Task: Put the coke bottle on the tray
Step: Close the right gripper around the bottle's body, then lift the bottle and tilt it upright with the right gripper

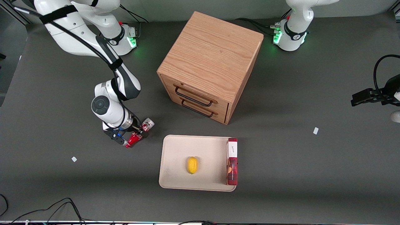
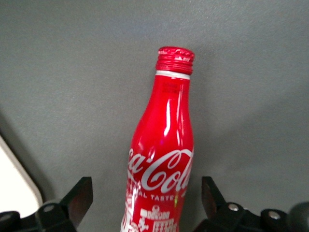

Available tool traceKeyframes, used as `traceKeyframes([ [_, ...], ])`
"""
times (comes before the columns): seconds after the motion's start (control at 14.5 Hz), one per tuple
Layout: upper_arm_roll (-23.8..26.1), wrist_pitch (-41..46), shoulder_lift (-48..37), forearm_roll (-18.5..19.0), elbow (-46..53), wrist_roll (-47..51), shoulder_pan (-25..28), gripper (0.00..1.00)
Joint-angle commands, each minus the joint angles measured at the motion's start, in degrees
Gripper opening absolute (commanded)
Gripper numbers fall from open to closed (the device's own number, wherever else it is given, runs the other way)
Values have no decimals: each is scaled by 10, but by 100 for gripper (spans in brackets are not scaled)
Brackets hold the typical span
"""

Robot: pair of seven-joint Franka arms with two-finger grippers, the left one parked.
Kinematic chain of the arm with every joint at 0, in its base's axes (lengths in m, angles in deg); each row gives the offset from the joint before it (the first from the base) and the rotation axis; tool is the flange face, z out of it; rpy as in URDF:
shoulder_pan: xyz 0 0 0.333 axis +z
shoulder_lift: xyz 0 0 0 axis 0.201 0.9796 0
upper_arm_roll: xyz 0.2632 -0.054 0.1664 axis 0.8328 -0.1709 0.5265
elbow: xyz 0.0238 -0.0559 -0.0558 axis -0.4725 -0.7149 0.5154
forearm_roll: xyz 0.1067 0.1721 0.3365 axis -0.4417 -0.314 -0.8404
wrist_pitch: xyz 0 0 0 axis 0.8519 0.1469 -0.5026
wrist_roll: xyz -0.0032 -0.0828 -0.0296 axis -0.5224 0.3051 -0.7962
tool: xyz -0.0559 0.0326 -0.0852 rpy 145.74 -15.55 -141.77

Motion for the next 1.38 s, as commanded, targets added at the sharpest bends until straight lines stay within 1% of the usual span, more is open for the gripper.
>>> traceKeyframes([
  [0.0, 1, -11, 14, 11, 10, 19, 1, 99],
  [0.07, 1, -11, 14, 11, 10, 19, 1, 89],
  [0.14, 1, -11, 14, 12, 10, 17, 1, 74],
  [0.21, 1, -11, 14, 12, 10, 14, 1, 57],
  [0.34, 1, -11, 15, 12, 11, 13, 1, 27],
  [0.41, 1, -11, 15, 13, 11, 13, 0, 14],
  [0.48, 0, -10, 15, 13, 11, 13, -1, 5],
  [0.55, -1, -10, 14, 13, 13, 11, -1, 0],
  [0.69, -4, -2, 7, 13, 25, -10, -1, 0],
  [0.76, -5, 19, 0, 18, 34, -15, -1, 0],
  [0.83, -6, 52, -4, 28, 57, -23, -2, 0],
  [1.03, -6, 162, -12, 32, 136, -70, -7, 0],
  [1.1, -6, 212, -12, 32, 176, -92, -9, 6],
  [1.31, -5, 358, -5, 31, 302, -133, -7, 6],
])
